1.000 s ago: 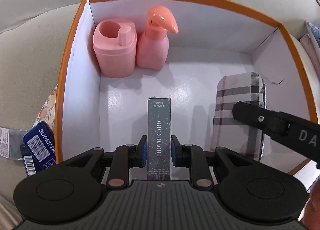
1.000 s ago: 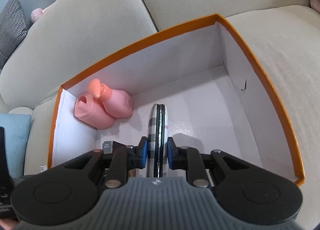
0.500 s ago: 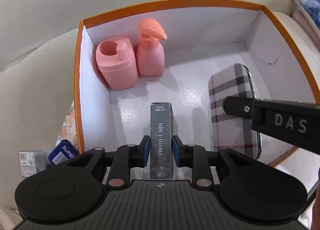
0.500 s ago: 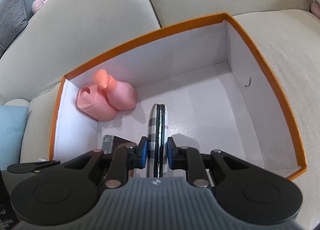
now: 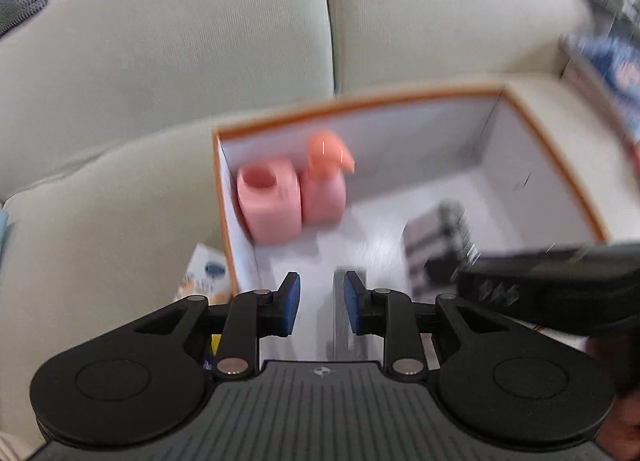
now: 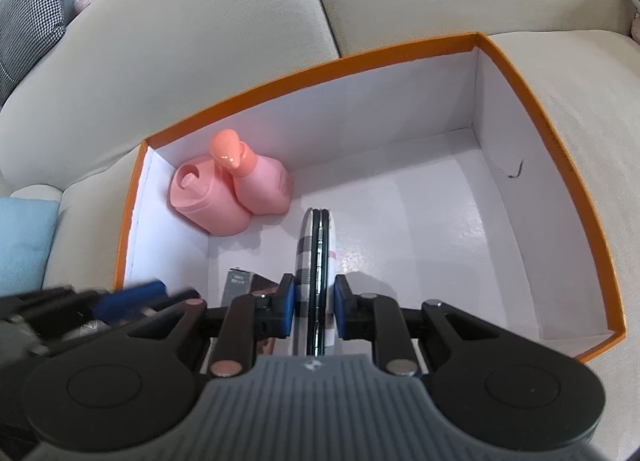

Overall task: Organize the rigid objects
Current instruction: 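Lower the photo card box into the orange box and open the left gripper, then lower the plaid tin into the box and open the right gripper while the left gripper withdraws, then move both grippers toward the remaining items on the sofa, then grasp the dark cylindrical bottle with the left gripper while the right gripper grasps the blue SUPER DEER tin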

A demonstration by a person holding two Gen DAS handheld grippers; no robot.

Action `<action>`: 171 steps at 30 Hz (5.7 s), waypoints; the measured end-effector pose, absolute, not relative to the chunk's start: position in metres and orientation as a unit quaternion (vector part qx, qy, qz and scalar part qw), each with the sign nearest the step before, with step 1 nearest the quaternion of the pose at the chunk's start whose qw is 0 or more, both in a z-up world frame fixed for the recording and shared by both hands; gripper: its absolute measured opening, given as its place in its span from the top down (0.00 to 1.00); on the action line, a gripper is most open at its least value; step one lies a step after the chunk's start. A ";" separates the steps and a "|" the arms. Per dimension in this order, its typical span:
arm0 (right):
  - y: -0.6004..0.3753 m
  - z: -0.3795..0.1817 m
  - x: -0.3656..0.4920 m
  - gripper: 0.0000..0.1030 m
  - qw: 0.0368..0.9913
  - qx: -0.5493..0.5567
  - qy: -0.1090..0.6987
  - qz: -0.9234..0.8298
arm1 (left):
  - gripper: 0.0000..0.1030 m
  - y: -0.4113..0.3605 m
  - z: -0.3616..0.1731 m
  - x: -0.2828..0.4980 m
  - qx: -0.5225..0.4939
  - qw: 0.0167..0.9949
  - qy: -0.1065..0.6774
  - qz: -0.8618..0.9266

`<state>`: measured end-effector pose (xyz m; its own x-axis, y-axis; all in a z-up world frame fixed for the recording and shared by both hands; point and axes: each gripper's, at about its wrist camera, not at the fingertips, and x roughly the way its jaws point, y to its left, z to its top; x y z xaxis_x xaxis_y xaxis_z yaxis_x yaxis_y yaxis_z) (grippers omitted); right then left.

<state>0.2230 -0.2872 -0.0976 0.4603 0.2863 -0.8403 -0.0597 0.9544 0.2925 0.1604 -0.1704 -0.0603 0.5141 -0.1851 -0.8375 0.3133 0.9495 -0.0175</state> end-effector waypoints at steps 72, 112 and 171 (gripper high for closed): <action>-0.243 -0.152 0.276 0.67 0.762 0.010 0.633 0.137 | 0.82 -0.058 -0.087 0.204 -0.205 0.793 0.543 -0.185; -0.189 -0.149 0.276 0.87 0.778 0.019 0.590 0.215 | 0.82 -0.039 -0.072 0.206 -0.224 0.797 0.530 -0.185; -0.084 -0.141 0.134 0.71 0.830 -0.108 0.491 0.243 | 0.62 0.042 -0.169 0.127 -0.203 0.767 0.596 -0.122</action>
